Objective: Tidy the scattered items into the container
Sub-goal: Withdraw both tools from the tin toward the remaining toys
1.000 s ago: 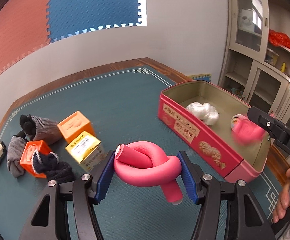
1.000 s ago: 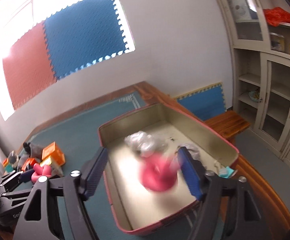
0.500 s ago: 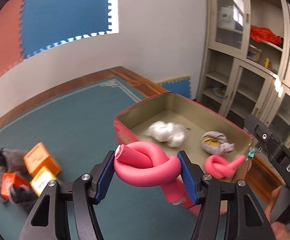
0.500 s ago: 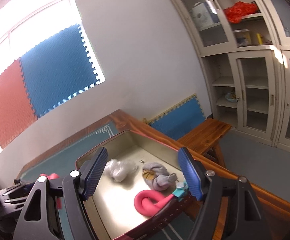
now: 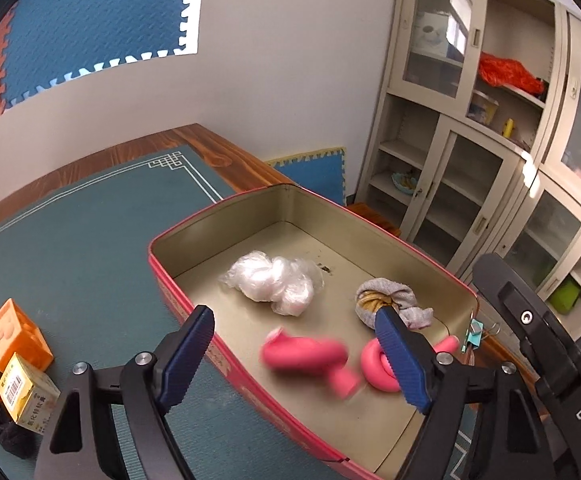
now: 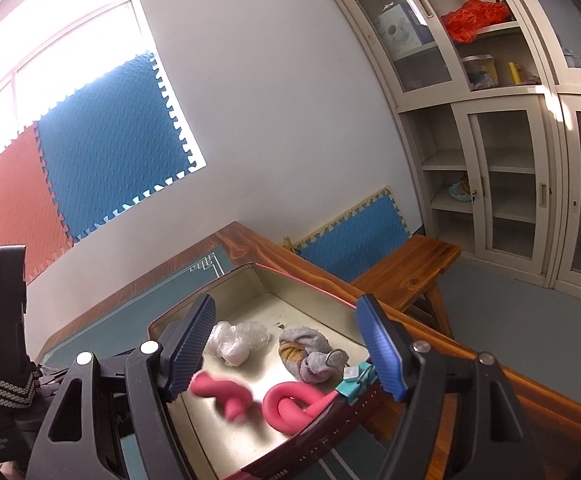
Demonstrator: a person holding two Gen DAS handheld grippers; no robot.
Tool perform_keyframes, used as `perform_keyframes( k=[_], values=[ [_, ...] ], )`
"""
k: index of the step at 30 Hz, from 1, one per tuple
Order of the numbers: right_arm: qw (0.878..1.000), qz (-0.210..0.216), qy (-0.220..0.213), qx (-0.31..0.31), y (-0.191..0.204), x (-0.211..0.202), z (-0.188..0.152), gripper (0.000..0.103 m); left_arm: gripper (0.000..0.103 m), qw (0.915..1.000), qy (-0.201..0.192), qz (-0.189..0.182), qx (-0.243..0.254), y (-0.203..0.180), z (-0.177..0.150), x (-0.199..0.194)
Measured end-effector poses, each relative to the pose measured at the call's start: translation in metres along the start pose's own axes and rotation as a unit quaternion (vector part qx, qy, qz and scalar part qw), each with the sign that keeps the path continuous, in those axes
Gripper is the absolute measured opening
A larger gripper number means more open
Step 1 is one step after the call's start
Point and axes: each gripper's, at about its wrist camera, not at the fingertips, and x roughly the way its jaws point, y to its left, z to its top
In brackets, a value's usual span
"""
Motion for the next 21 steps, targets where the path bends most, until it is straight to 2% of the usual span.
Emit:
perform_keyframes(
  k=[6,14,21],
  values=[
    [1.0,-0.002,0.0,-0.006,0.001,0.001,-0.002,0.076,0.084,0.9995,-0.012,0.025,-0.017,0.014,0.001,-0.01],
    [1.0,-0.001,-0.009,-0.03,0.01,-0.002,-0.005,0.076,0.084,0.9988,-0.013,0.045,-0.017,0.028,-0.009,-0.021],
    [0.998,-0.007,-0.021,-0.054,0.018,-0.005,-0.008,0.076,0.084,0.997,-0.018,0.066,-0.037,0.054,-0.018,-0.04]
  ],
)
